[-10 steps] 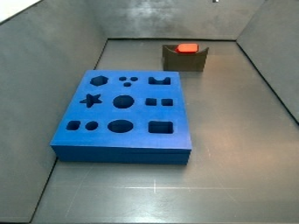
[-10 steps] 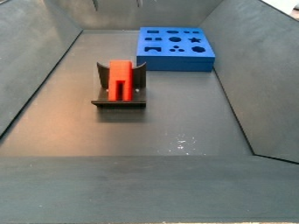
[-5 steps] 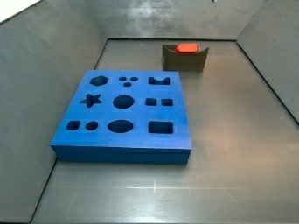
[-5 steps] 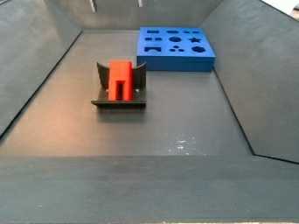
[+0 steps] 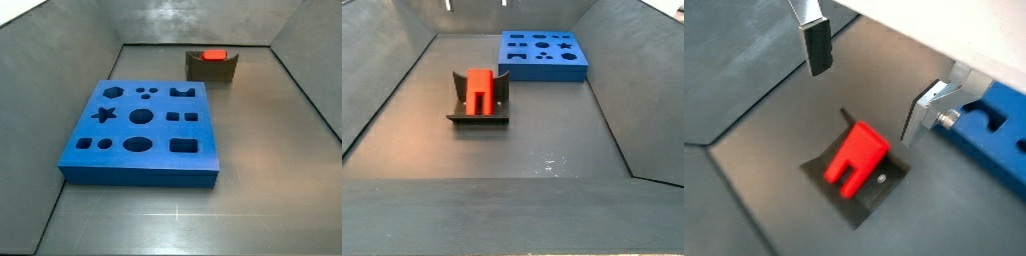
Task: Pick up the square-circle object. Move up. Place the square-circle object on the fixture. Regrasp the square-circle object. Rotate the square-circle object. Move to above the board. Insert the square-circle object.
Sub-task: Regrasp the square-circle object.
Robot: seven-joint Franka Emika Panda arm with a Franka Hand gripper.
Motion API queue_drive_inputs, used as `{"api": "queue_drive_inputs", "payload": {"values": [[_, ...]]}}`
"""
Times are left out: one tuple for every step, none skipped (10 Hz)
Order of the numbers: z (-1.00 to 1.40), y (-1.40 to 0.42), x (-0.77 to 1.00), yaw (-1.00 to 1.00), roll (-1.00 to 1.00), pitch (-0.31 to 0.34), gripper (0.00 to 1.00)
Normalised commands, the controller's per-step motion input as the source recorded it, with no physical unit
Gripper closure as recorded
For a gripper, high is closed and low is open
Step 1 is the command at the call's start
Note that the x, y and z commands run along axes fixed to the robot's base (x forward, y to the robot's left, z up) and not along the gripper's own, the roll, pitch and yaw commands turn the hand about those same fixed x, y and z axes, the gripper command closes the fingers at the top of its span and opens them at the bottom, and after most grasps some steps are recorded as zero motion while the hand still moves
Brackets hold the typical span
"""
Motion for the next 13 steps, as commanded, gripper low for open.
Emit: {"api": "queue_drive_inputs", "payload": {"values": [[-0.01, -0.03, 0.06, 0.07, 1.00, 0.061, 0.00], [-0.02, -0.03, 0.08, 0.07, 1.00, 0.081, 0.00], [-0.02, -0.03, 0.10, 0.08, 1.00, 0.099, 0.00], [-0.02, -0.04, 0.11, 0.10, 1.00, 0.131, 0.00], [-0.02, -0.04, 0.12, 0.11, 1.00, 0.157, 0.00], [-0.02, -0.04, 0.12, 0.15, 1.00, 0.188, 0.00], [-0.02, -0.05, 0.13, 0.18, 1.00, 0.205, 0.00], [-0.02, -0.05, 0.14, 0.20, 0.70, 0.174, 0.00], [-0.02, -0.05, 0.14, 0.21, 0.59, 0.158, 0.00], [-0.02, -0.05, 0.15, 0.22, 0.31, 0.117, 0.00], [-0.01, -0.04, 0.15, 0.22, 0.25, 0.098, 0.00], [-0.01, -0.04, 0.12, 0.21, 0.19, 0.057, 0.00], [-0.02, -0.05, 0.10, 0.20, 0.18, 0.035, 0.00]]}}
